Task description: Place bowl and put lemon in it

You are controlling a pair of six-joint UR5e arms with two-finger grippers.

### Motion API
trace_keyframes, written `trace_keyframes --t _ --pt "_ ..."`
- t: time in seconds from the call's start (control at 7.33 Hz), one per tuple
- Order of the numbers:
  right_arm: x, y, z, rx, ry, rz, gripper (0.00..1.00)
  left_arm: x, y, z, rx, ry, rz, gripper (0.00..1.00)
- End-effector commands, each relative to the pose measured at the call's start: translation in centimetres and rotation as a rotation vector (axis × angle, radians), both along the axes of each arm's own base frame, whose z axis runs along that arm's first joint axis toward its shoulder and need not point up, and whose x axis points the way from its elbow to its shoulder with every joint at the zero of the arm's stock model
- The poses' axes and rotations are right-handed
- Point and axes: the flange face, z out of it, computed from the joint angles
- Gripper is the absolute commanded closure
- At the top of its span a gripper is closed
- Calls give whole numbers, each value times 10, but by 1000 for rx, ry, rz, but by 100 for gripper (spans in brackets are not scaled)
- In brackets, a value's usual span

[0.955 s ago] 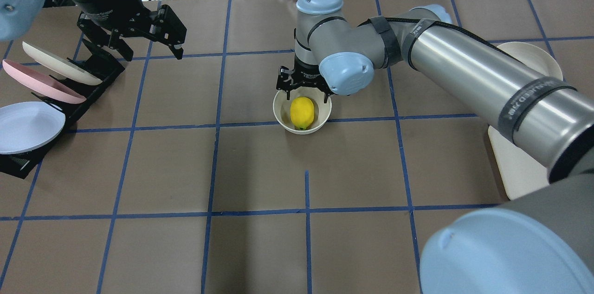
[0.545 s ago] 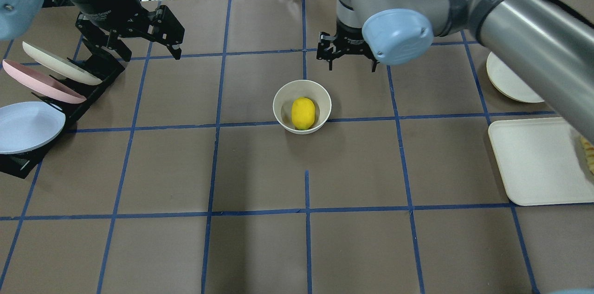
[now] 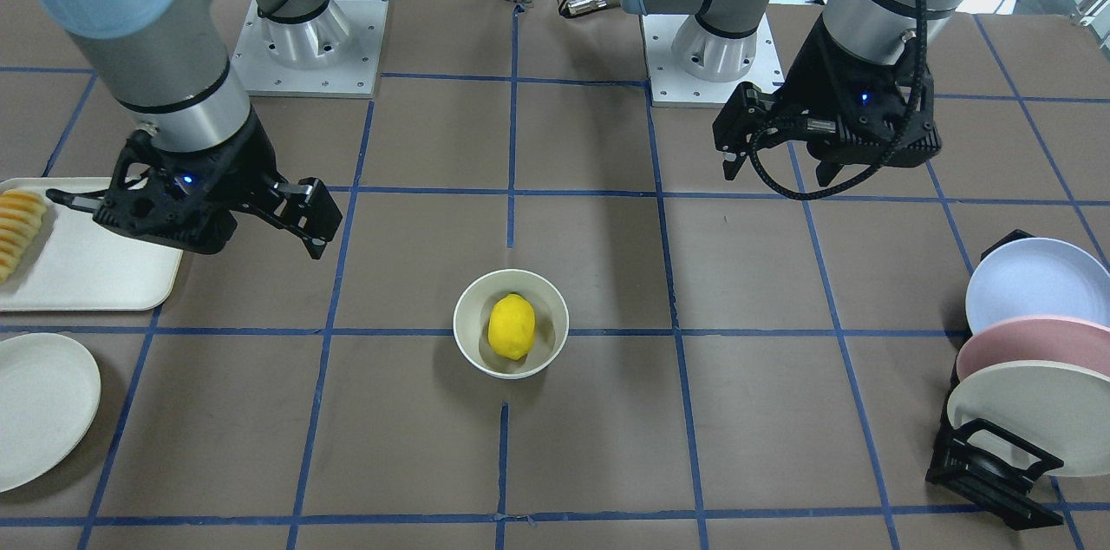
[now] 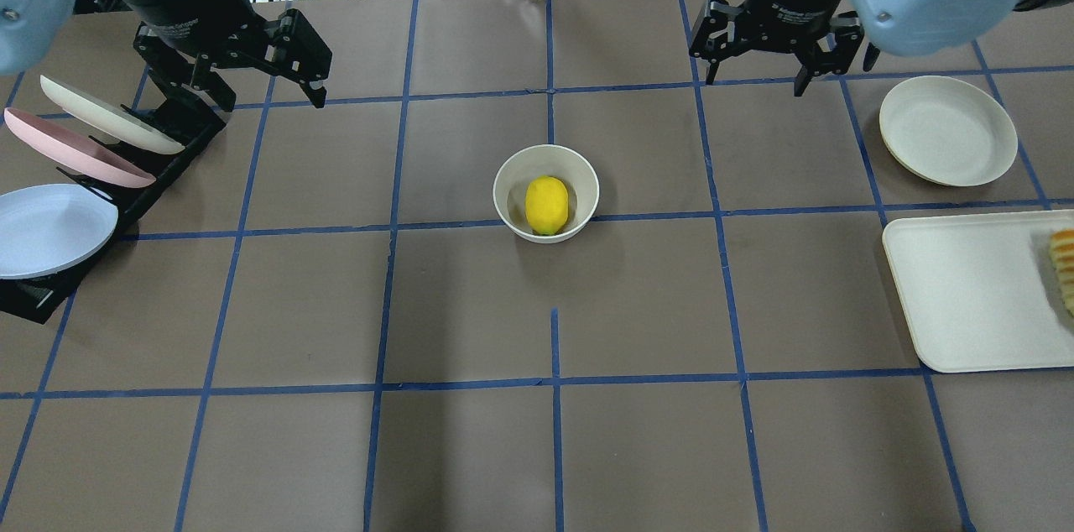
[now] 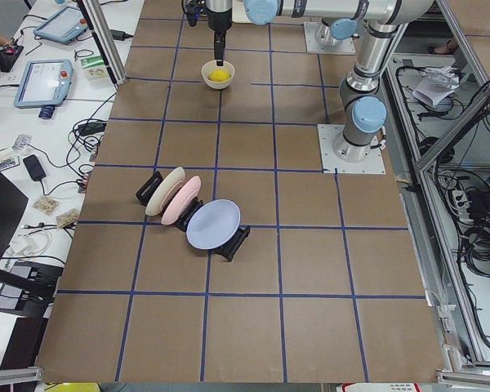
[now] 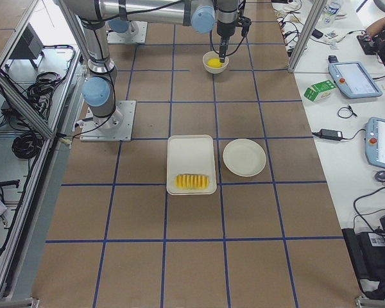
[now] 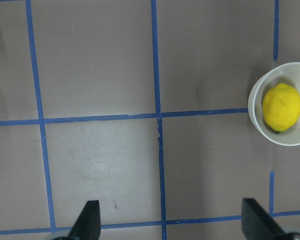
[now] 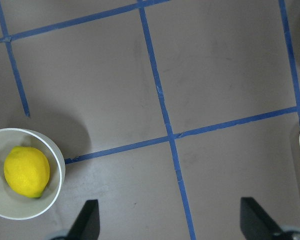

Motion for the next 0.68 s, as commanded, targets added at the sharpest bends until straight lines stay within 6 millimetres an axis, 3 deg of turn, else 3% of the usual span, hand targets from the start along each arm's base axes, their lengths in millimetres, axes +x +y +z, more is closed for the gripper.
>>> trace_keyframes --t 0.0,0.55 --pt "-7 27 26 8 -7 11 0 0 2 1 -1 -2 4 0" --pt "-4 32 28 19 -2 41 0 -1 2 1 -3 -1 4 0"
